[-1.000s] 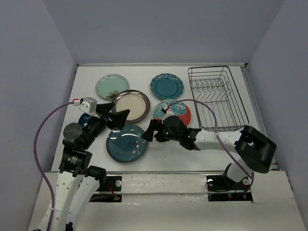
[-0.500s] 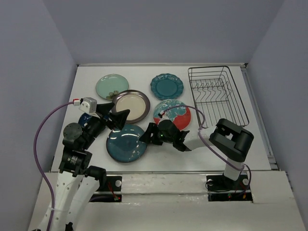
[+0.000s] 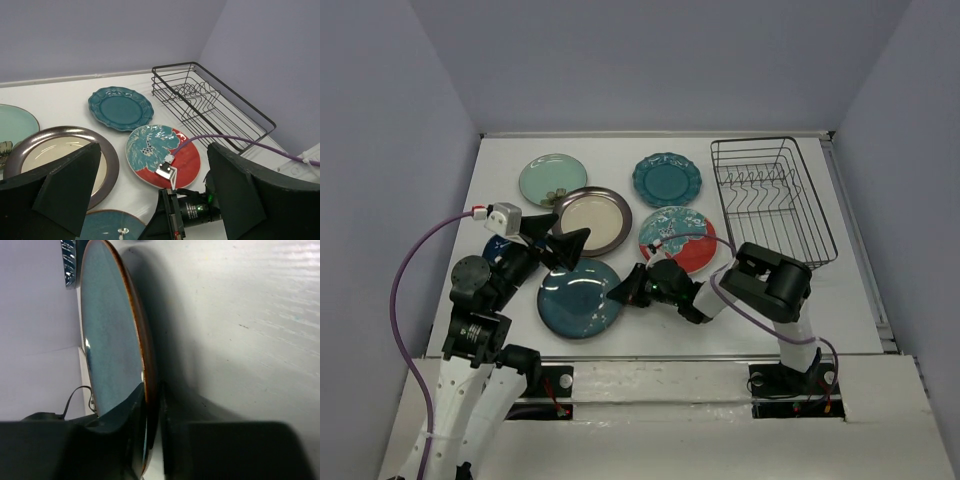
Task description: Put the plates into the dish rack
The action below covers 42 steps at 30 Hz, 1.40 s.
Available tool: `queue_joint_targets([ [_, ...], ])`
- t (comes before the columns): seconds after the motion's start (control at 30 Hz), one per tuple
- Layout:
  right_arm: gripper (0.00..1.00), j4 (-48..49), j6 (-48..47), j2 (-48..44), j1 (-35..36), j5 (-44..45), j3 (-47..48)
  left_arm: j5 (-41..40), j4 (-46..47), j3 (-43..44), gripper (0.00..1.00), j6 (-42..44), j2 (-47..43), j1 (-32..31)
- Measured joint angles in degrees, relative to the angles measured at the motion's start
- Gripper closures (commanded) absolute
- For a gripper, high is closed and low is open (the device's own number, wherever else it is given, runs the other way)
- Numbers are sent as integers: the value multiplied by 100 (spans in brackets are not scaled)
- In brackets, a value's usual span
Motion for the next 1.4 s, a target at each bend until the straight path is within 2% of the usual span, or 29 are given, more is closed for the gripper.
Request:
queue_joint_targets([
  [0.17, 93, 81, 105, 0, -4, -15, -107, -2, 0, 0, 1, 13, -46, 0],
  [0.3, 93, -291, -188, -566, 2, 66, -374, -11, -4, 0, 1, 13, -57, 0],
  [0.4, 93, -1152, -732, -1298, 4, 332, -476, -33, 0, 0, 1, 13, -68, 0],
  [0.5, 93, -2568, -1462, -2677, 28, 824, -472, -61, -2, 0, 1, 11, -83, 0],
  [0.6, 93, -3985, -2310, -3969, -127, 1379, -61, -90, 2, 0, 1, 7, -142, 0],
  [0.7, 93, -4741, -2898, -4664, -636, 1554, 470, -81, 7, 0, 1, -4, -186, 0],
  [0.8, 93, -5421, -3547, -5189, -1711, 1867, 1191, -13, 17, 0, 1, -11, -175, -2],
  [0.9, 93, -5834, -4277, -5351, -2522, 2601, 1875, 74, 22, 0, 1, -13, -168, -20],
  [1.1, 93, -6109, -5974, -4933, -4162, 3587, 2889, 127, 42, 0, 1, -9, -170, -201],
  [1.2, 93, -6070, -6561, -4642, -4970, 3582, 3071, 122, 42, 0, 1, -9, -170, -321],
  [1.4, 93, -5565, -7735, -3980, -5646, 3698, 3152, 120, 37, 0, 1, -4, -170, -667],
])
